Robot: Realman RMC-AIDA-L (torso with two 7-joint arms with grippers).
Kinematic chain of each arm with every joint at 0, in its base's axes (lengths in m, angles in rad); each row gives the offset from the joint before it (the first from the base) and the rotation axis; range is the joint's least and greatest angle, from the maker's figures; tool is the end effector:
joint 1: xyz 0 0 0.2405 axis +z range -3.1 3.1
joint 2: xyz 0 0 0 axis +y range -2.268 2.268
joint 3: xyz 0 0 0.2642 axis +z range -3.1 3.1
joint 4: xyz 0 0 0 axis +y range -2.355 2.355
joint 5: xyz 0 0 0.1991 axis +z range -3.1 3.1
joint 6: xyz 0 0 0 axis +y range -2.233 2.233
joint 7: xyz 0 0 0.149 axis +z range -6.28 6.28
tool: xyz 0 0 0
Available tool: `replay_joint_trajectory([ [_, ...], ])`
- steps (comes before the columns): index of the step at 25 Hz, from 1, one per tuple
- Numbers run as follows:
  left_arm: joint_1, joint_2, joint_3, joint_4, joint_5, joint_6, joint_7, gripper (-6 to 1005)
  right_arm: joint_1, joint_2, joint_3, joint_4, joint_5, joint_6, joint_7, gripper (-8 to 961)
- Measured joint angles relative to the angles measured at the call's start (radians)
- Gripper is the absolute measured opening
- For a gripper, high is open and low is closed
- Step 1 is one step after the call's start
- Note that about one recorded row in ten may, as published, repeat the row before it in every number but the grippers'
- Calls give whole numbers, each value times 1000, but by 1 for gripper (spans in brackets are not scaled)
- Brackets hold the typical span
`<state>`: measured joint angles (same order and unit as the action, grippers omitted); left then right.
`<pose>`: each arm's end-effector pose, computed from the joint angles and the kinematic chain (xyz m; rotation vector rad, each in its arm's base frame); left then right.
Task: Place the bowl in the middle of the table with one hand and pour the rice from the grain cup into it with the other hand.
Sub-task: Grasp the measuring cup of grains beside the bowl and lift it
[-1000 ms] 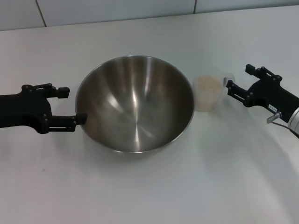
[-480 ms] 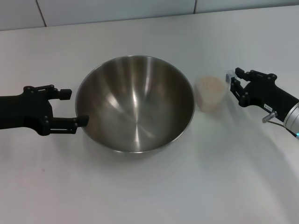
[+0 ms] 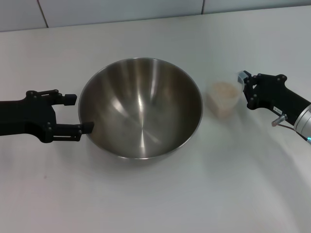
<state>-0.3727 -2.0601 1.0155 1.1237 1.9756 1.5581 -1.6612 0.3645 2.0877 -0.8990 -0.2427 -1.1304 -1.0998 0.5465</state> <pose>-0.2426 0.3146 0.0204 -2.8142 -0.5062 -0.3818 0.3448 0.3113 -0.0286 -2.0321 0.5373 0.5724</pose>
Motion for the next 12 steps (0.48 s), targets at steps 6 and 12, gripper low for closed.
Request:
replay_joint_trajectory([
  [6,7,-1,1,28,0,8,0,873,-15,2,47,-1,45,-143,-44,15],
  [12,4,-2,11,34,0,14,1,873,-11,2,45,4,147,-370,-170,20],
])
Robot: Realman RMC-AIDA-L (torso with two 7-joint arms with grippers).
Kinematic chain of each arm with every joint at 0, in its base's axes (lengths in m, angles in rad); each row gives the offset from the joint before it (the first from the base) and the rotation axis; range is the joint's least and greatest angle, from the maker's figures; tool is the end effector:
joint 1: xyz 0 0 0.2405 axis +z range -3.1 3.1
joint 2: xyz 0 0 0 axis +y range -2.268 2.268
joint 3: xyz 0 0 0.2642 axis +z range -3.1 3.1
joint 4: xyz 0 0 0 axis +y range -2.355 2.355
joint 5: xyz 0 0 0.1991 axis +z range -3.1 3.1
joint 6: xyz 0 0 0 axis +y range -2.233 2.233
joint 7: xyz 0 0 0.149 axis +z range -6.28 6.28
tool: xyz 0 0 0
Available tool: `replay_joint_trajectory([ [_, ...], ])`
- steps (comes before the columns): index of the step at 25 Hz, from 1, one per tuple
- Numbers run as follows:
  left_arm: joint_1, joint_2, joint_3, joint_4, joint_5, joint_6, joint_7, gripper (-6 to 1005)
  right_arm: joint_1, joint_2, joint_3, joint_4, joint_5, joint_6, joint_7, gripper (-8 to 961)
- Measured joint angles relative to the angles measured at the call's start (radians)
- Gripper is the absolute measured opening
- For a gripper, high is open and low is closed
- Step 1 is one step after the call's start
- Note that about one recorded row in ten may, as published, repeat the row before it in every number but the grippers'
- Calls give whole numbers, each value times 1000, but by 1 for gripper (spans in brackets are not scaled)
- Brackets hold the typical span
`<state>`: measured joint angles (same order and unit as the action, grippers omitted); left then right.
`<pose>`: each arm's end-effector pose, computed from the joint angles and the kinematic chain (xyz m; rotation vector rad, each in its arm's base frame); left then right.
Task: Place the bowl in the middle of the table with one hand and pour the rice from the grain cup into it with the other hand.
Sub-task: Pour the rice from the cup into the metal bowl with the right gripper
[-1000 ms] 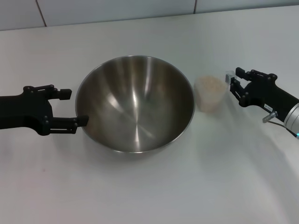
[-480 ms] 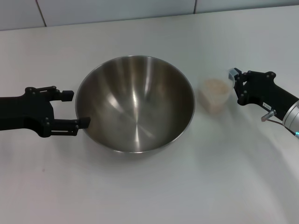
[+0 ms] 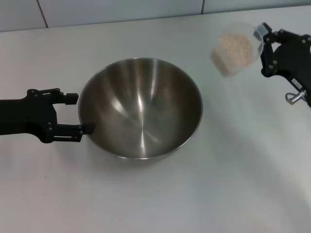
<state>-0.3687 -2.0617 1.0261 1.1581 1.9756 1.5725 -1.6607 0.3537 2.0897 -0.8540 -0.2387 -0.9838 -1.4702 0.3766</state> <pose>-0.2373 0.3132 0.0222 -2.8288 -0.4615 -0.3721 0.3033 0.3032 0.0095 -1.8578 0.1906 0.8746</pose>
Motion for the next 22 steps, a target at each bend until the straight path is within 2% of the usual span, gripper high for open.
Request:
replay_joint_trajectory([
  [3,-2,0,9,0,0,0,0,873,37,2,-20,35,4,-93,-189,23],
  [7,-4,0,13,0,0,0,0,873,140,3,-30,196,7,-188,-614,27],
  [13,-5,1,14,0,0,1,1,873,265,3,-17,419,3,-195,-1241,33],
  [15,-8,1,14,0,0,1,1,873,286,3,-9,454,-1,-183,-1396,34],
  [16,-9,2,14,0,0,1,1,873,301,3,14,485,-18,-175,-1558,35],
  [17,-10,2,14,0,0,1,1,873,301,3,14,485,-18,-175,-1558,36],
  [22,-12,2,14,0,1,1,0,873,296,3,131,509,-154,-171,-1829,41],
])
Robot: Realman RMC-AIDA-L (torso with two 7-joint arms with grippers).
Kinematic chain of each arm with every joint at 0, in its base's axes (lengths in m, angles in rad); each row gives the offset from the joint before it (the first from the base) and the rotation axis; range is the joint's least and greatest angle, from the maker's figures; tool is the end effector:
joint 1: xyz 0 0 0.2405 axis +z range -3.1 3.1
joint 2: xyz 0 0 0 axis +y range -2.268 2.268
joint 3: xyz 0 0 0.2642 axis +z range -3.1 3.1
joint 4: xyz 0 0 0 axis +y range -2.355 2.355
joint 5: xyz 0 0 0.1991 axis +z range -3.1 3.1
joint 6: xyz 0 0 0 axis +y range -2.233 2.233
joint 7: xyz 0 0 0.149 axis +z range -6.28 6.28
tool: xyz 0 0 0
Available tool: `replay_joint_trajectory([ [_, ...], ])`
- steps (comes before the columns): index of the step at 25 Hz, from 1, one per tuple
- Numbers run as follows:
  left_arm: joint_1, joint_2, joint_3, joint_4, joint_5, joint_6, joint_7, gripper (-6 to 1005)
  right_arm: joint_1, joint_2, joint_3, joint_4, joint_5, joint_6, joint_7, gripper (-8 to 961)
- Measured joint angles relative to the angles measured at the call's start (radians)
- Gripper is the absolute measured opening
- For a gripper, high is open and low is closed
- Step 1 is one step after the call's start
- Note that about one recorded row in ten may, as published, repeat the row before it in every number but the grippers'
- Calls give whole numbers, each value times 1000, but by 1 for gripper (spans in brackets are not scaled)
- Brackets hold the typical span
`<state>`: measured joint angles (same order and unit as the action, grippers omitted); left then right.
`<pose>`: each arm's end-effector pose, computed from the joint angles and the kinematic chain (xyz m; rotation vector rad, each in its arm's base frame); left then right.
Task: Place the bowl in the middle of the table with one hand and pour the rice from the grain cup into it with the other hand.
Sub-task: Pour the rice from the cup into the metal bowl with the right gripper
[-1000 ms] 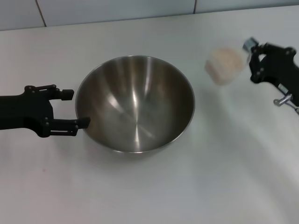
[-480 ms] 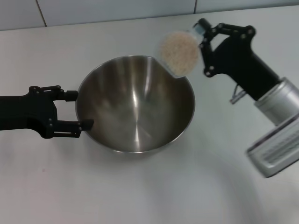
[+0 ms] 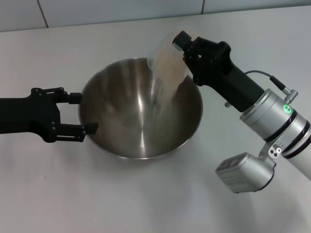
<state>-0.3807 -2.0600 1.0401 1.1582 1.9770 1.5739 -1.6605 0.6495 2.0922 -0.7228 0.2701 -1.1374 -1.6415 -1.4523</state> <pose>-0.2330 0.3150 0.0201 -2.8475 -0.4374 -0.3637 0.2219 0.3037 -0.0609 -1.3874 -1.2095 0.0548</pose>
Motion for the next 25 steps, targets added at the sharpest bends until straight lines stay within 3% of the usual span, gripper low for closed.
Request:
replay_joint_trajectory([
  [7,-2,0,0,0,0,0,-1,873,-16,0,149,10,-199,5,-227,48],
  [17,-4,0,18,0,1,0,-4,873,-5,0,239,101,-291,54,-686,57],
  [25,-10,0,23,0,12,1,-8,873,-23,0,376,136,-435,109,-801,64],
])
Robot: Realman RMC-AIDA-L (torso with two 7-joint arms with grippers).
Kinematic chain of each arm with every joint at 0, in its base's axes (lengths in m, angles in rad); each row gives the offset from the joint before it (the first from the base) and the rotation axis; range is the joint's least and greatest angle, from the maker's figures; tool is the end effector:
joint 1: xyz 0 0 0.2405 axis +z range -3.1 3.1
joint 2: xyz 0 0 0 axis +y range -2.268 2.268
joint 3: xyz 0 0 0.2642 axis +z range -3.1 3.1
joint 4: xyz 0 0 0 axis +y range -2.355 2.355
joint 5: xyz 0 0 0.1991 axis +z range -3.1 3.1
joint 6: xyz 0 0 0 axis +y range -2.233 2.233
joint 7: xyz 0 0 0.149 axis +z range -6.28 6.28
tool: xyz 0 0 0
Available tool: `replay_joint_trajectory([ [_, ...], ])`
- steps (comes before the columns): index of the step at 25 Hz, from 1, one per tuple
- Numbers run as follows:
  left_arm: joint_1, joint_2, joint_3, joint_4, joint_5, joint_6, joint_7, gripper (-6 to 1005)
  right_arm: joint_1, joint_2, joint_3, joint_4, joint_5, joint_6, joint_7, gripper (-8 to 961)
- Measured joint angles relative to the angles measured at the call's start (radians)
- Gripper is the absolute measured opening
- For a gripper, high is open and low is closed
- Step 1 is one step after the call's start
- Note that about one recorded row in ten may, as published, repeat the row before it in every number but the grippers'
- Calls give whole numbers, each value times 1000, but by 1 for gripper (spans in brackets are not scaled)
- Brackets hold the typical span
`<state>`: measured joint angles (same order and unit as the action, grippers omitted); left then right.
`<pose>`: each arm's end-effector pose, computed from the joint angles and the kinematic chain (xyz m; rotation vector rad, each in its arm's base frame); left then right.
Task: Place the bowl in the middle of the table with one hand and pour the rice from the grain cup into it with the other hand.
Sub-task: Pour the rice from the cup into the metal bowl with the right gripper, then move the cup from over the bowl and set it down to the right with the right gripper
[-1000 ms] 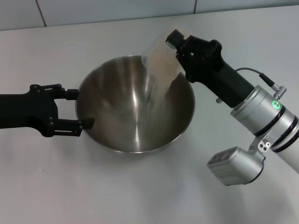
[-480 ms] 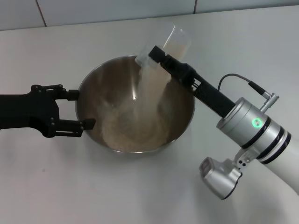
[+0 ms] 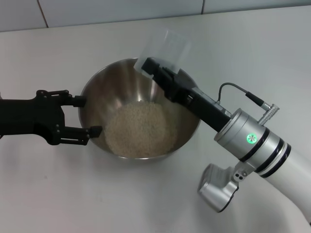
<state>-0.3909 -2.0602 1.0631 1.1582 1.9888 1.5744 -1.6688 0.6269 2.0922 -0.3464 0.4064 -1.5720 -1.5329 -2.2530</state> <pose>-0.2297 0.3153 0.0154 -2.8748 -0.4262 -0.3391 0.2004 0.2841 -0.0947 -0.9638 -1.6570 -0.3536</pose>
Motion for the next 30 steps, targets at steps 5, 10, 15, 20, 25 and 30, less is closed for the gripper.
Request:
replay_joint_trajectory([
  [5,-4,0,0,1,8,4,-1,873,-32,0,157,112,-20,-71,299,69],
  [10,-4,0,0,14,11,6,-1,873,-92,-7,326,200,-22,-80,724,74],
  [15,-4,0,0,15,12,7,-2,873,-158,-13,473,192,-28,-81,1318,78],
  [20,-6,-3,0,15,12,7,-2,873,-183,-9,548,39,-26,-13,1857,83],
  [25,-8,-4,0,15,12,7,-1,873,-147,-9,568,-114,-26,197,2179,88],
  [30,-14,-5,2,15,12,8,-1,873,-78,-10,537,-220,-71,428,2367,93],
])
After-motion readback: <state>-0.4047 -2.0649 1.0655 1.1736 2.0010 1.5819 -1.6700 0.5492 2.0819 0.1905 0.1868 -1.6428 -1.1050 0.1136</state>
